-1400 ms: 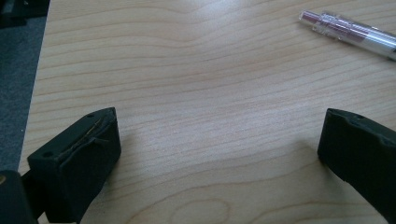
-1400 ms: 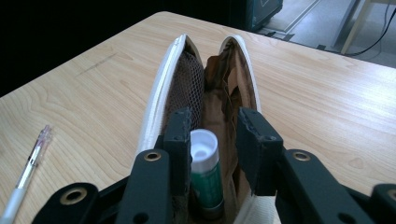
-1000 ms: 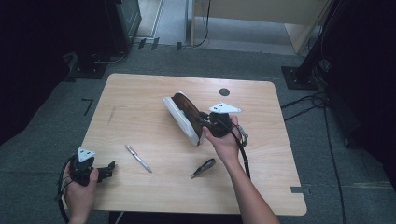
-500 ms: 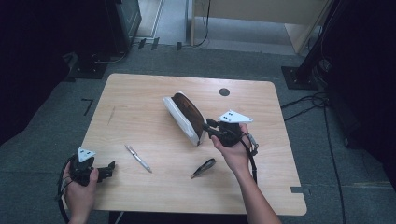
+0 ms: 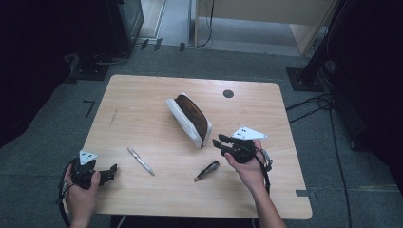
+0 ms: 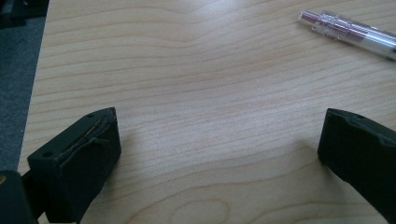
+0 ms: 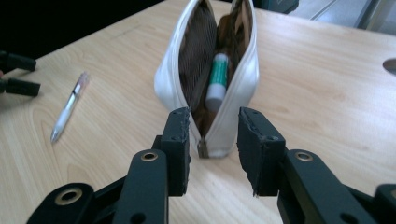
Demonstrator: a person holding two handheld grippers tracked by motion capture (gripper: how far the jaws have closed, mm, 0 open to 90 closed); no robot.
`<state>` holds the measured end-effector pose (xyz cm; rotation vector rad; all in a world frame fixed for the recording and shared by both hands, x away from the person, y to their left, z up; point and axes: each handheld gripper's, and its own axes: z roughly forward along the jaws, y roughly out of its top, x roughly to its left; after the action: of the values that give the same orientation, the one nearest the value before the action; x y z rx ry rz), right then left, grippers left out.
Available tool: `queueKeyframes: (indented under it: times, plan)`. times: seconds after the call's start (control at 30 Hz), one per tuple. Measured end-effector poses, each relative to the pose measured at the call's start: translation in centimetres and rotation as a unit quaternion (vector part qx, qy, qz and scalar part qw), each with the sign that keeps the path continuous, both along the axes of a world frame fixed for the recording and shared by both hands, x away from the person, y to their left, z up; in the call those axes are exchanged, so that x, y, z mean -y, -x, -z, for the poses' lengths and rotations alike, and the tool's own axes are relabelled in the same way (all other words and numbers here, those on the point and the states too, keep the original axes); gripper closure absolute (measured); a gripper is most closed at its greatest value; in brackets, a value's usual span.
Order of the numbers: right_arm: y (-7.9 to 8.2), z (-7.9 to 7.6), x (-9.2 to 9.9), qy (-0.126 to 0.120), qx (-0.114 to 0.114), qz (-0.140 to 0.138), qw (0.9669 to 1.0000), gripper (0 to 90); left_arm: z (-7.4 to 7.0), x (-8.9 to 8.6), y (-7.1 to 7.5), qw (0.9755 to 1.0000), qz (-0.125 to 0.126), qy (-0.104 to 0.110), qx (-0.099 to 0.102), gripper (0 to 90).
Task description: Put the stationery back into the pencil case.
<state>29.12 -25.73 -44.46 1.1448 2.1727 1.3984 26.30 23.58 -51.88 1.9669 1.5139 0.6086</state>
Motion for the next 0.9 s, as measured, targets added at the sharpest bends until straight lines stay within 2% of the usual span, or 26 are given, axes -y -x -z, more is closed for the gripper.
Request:
queueKeyframes:
  times: [0.43,0.63,0.9]
  plan:
    - [1.5,2.5,0.9,0.008,-0.028,-0.023,0.9993,57.6,0.0,0.0,0.0,1.0000,0.000,0.000,0.000,0.0]
    - [2.0,3.4,0.9,0.009,-0.035,-0.042,0.9985,52.4,0.0,0.0,0.0,1.0000,0.000,0.000,0.000,0.0]
    - [2.5,4.3,0.6,0.006,-0.036,-0.083,0.9959,43.7,0.0,0.0,0.0,1.0000,0.000,0.000,0.000,0.0]
